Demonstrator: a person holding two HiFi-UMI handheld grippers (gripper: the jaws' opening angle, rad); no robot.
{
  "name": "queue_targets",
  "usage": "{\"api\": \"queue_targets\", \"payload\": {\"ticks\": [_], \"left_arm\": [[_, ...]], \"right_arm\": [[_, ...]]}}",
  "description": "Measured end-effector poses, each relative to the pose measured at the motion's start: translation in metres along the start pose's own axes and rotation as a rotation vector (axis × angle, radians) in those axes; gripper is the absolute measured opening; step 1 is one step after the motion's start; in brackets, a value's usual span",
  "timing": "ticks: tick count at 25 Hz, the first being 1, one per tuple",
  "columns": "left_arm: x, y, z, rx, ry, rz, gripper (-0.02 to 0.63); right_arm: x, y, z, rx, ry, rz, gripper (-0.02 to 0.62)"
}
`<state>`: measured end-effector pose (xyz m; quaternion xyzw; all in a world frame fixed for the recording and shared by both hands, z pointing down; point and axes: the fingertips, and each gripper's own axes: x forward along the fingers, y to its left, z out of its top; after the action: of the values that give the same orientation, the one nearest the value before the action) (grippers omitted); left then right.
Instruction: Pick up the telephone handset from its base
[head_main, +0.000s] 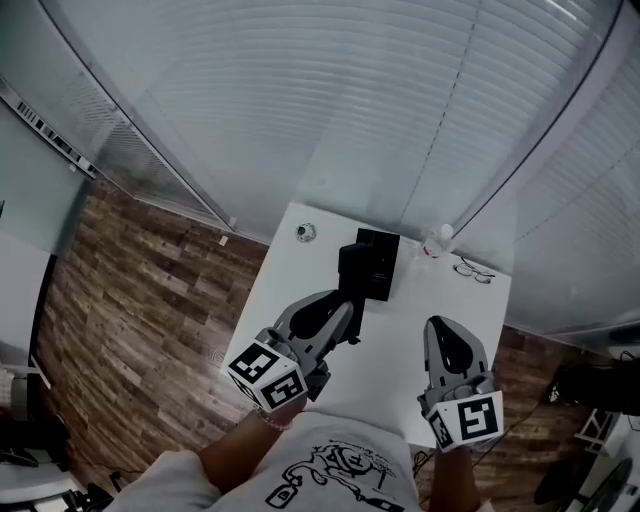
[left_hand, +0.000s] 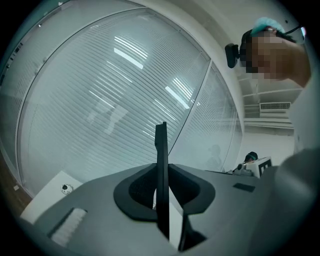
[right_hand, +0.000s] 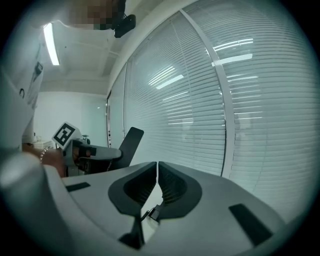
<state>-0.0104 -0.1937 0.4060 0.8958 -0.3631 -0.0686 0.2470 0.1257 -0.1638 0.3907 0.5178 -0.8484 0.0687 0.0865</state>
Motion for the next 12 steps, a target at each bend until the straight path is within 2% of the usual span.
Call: {"api": "queue_targets", "payload": {"ticks": [12], "left_arm": [[-0.034, -0.047, 0.040, 0.036, -0.072, -0.055, 0.064]], "right_arm": [[-0.034, 0.020, 0.048, -0.045, -0.063, 0.008, 0.011]]}}
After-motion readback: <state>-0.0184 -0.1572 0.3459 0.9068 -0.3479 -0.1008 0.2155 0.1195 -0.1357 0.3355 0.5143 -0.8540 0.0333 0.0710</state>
